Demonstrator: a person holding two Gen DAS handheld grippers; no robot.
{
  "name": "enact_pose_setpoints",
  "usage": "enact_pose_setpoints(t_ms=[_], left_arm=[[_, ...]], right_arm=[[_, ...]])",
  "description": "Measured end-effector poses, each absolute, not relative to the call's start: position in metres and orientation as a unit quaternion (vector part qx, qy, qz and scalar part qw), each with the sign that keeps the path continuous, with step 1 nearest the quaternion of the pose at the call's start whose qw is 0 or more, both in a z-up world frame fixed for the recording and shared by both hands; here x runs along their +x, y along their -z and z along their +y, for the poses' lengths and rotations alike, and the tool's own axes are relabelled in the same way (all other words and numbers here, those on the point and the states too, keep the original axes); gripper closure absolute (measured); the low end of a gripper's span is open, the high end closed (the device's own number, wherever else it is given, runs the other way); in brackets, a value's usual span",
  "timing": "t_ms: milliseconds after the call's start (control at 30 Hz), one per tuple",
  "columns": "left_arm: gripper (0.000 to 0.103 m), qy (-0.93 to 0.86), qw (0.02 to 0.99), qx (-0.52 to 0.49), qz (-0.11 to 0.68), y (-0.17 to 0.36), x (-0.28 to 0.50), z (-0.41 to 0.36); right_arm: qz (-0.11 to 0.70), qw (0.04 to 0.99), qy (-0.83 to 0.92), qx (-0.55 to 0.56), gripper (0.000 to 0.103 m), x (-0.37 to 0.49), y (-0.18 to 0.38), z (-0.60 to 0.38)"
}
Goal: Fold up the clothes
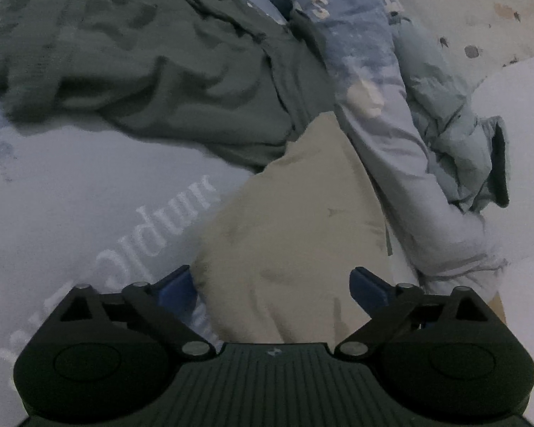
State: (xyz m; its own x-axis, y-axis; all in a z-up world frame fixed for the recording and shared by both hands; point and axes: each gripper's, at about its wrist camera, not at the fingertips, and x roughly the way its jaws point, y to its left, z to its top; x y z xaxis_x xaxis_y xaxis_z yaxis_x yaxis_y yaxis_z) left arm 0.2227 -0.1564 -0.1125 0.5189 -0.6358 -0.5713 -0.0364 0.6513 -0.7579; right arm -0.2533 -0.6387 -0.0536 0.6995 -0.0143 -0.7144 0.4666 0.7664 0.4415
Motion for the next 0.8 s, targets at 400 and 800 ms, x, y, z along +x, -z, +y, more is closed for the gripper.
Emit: enact_pose_setpoints(t_ms=[400,800], left_arm=[[0.036,0.228,0.760,-0.384,0.472,0.124,0.229,-0.156],[0.034,0.273,0.743,-0.386,0.474,0.130,0.238,-0.156]], right_arm=[[0.171,0.724,0.186,0.642,0.031,-0.276,0.108,-0.659],[0.138,0.716,0.196,0.655,0.027,-0.217,0.124,-0.663]])
